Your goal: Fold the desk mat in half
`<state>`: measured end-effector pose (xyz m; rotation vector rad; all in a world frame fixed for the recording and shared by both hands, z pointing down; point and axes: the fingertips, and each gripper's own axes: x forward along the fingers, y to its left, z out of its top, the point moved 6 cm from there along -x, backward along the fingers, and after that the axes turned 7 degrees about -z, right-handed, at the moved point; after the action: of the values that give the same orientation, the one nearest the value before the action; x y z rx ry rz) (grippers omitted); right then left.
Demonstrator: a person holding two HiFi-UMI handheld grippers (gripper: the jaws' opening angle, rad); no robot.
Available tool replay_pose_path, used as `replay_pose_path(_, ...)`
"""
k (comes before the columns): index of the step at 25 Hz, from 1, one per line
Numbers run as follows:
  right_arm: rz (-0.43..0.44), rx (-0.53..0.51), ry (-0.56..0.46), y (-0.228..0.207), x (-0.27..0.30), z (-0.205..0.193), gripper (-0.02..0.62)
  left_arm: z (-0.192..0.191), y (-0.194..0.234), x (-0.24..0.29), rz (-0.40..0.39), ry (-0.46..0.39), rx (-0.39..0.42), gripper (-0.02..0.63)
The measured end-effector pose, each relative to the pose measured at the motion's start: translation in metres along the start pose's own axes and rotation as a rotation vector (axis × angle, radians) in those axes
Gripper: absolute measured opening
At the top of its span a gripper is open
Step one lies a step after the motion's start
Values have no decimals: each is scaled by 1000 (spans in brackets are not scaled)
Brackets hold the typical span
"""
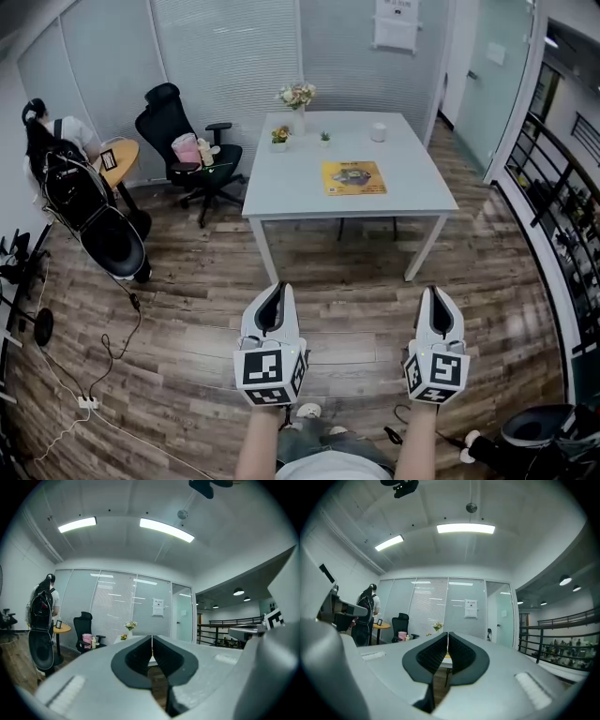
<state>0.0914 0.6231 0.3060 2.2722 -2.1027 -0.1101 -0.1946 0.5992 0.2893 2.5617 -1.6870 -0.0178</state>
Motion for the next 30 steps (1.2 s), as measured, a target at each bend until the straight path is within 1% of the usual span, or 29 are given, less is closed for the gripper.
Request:
replay_pose_path(6, -27, 16, 16, 9, 17, -4, 29, 1, 19, 13, -12, -14, -1, 9)
replay_pose_path(10, -33, 38, 21, 20, 32, -7, 67, 1, 38, 25, -8, -16, 13, 89)
replay_pose_path(11, -28, 37, 20, 23, 36, -7, 93, 1, 43, 28, -12, -20, 10, 119)
replay_pose_path(14, -11, 33, 15, 35, 46, -9, 223, 2, 58, 38, -12, -28, 6, 206)
replay_pose_path(16, -3, 32, 15, 43, 52, -10, 257, 3, 68, 44, 3, -32, 12, 260)
replay_pose_path(17, 3, 30, 14, 47, 54, -11, 286, 3, 72, 47, 11, -36, 16, 284)
replay_pose_path(19, 20, 24, 11, 53, 58, -12, 340, 2, 77, 51, 17, -38, 22, 308)
replay_pose_path(21, 35, 21, 18, 58, 60, -14, 368, -1, 81, 55, 10, -29, 23, 315)
replay_pose_path(24, 46, 9, 43, 62, 65, -19, 390, -7, 88, 60, -1, -16, 12, 316)
replay_pose_path(30, 36, -6, 68, 57, 84, -26, 391, -16, 91, 85, -18, 4, -4, 316)
